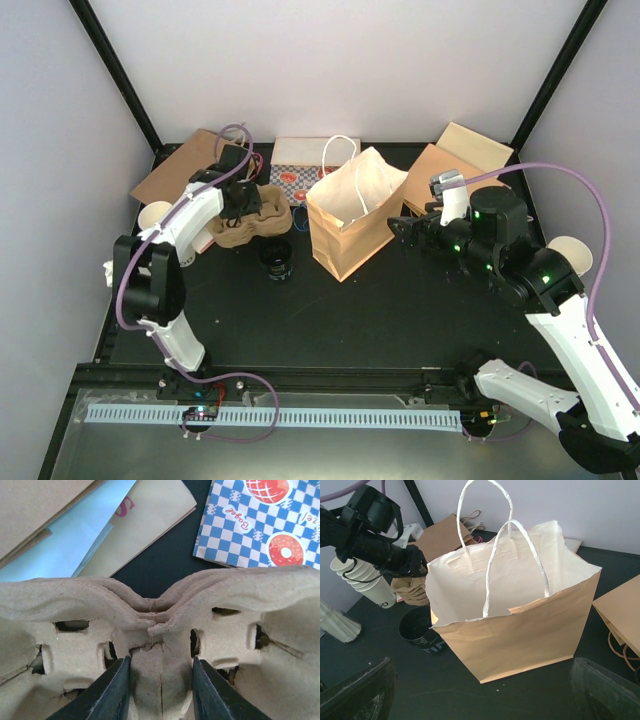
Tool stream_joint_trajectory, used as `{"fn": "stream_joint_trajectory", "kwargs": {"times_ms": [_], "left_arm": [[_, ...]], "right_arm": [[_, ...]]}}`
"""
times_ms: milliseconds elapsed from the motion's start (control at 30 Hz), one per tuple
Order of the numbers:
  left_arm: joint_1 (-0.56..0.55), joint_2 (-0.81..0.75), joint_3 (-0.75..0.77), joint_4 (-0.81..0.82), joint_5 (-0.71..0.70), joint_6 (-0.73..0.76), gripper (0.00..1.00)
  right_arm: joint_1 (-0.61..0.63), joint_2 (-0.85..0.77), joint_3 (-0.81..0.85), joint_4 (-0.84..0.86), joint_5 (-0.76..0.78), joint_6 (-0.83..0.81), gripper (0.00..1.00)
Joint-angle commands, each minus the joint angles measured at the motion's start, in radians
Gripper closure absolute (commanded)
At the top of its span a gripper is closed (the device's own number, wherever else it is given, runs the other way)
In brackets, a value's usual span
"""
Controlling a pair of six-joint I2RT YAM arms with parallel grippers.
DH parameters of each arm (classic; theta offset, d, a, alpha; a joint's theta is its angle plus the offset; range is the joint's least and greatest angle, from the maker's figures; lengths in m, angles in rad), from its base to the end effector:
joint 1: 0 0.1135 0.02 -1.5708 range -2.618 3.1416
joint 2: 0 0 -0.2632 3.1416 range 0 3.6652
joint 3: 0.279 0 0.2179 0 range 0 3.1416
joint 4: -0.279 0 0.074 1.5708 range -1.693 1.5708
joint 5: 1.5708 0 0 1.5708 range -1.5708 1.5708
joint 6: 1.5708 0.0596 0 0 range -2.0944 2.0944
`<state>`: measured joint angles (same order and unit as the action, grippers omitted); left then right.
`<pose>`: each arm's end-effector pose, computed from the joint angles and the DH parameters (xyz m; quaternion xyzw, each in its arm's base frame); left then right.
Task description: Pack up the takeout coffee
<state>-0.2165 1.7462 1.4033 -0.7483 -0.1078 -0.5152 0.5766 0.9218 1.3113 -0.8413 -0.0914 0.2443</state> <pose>0.3382 -0.0678 0.2405 -0.1570 0.9573 -0.0360 0.2402 0.1244 0.0874 0.4000 -0.1639 0.8310 0.2471 0.4707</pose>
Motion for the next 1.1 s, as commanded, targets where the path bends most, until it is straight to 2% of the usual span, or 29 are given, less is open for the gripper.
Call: {"fn": "stream_joint_trajectory", "kwargs": {"times_ms": [0,467,800,900,1000,1067], "left_arm": [[0.003,-0.078,0.002,-0.004,-0.015,0.007,0.67],[0.003,-0.126,-0.012,-0.014,0.005,0.007,0.65],[0.003,-0.156,-0.097,0.048,0.031,0.003,0.64],[0.003,-0.181,-0.125,0.084,0.040,0.007,0.61],[0.003,-0.190,-0.139,0.113,0.042,0.018,0.48],[0.003,-0.188,-0.134,0.116,0.064,0.039,0.44]], "right_arm": [[0.002,-0.002,-0.007,0.028,-0.013,0.000,0.03],[0.002,-0.001,-0.015,0.028,-0.016,0.003,0.03],[0.002,0.000,-0.014,0.026,-0.025,0.004,0.03],[0.002,-0.003,-0.014,0.024,-0.020,0.003,0.03],[0.002,-0.003,-0.015,0.024,-0.019,0.004,0.03],[0.002,-0.003,-0.015,0.024,-0.022,0.004,0.03]]}}
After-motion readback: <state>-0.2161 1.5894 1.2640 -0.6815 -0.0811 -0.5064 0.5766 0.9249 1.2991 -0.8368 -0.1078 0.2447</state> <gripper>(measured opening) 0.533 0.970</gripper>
